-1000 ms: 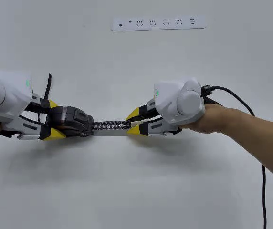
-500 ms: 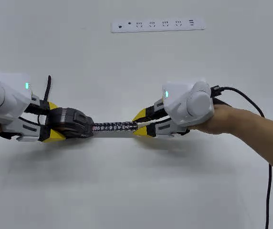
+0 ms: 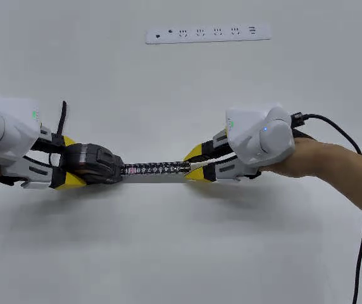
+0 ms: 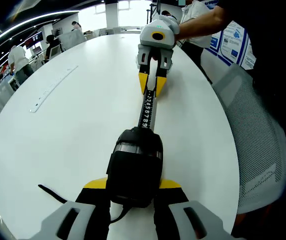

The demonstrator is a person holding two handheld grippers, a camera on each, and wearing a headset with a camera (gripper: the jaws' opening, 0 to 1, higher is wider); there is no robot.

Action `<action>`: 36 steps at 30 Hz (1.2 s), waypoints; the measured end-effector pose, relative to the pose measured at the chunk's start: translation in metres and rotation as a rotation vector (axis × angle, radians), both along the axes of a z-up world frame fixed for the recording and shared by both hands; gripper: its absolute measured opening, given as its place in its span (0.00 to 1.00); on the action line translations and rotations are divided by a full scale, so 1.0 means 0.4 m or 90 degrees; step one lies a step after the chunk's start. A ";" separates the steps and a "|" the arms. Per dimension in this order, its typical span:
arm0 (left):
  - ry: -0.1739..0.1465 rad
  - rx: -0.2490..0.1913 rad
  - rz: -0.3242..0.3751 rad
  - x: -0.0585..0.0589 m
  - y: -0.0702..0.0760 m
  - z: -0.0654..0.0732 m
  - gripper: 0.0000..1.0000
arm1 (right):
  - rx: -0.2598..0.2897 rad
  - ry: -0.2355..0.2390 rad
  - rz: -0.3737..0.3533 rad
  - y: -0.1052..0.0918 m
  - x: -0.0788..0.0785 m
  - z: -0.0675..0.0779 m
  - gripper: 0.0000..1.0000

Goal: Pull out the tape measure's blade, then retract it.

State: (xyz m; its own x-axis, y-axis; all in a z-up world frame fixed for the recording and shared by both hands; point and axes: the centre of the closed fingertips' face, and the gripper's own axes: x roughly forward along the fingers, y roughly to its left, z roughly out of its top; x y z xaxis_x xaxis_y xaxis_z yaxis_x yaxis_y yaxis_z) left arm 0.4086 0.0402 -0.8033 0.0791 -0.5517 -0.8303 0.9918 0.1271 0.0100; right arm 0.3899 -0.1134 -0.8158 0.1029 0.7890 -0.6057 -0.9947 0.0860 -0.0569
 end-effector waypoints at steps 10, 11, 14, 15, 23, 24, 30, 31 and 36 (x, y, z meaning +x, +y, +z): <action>0.001 -0.001 0.002 0.000 0.000 0.000 0.30 | -0.004 0.000 0.000 -0.030 -0.002 -0.001 0.12; 0.001 -0.001 0.002 0.000 0.000 0.000 0.30 | -0.005 0.001 0.001 -0.032 -0.002 -0.001 0.12; 0.001 -0.002 0.003 0.000 -0.001 0.001 0.30 | -0.006 0.002 -0.001 -0.041 -0.004 0.001 0.12; 0.001 -0.002 0.003 0.000 -0.001 0.001 0.30 | -0.006 0.003 0.000 -0.044 -0.005 0.001 0.12; 0.002 -0.003 0.005 0.000 -0.003 0.001 0.30 | -0.010 0.006 -0.003 -0.067 -0.009 0.000 0.12; 0.002 -0.003 0.005 0.000 -0.003 0.001 0.30 | -0.011 0.006 -0.003 -0.071 -0.009 0.000 0.12; 0.003 -0.004 0.006 0.000 -0.004 0.001 0.30 | -0.015 0.009 -0.004 -0.090 -0.009 -0.004 0.12; 0.003 -0.004 0.006 0.001 -0.004 0.000 0.30 | -0.015 0.010 -0.005 -0.092 -0.010 -0.004 0.12; 0.003 -0.005 0.007 0.002 -0.004 -0.001 0.30 | -0.017 0.013 -0.006 -0.103 -0.013 -0.006 0.12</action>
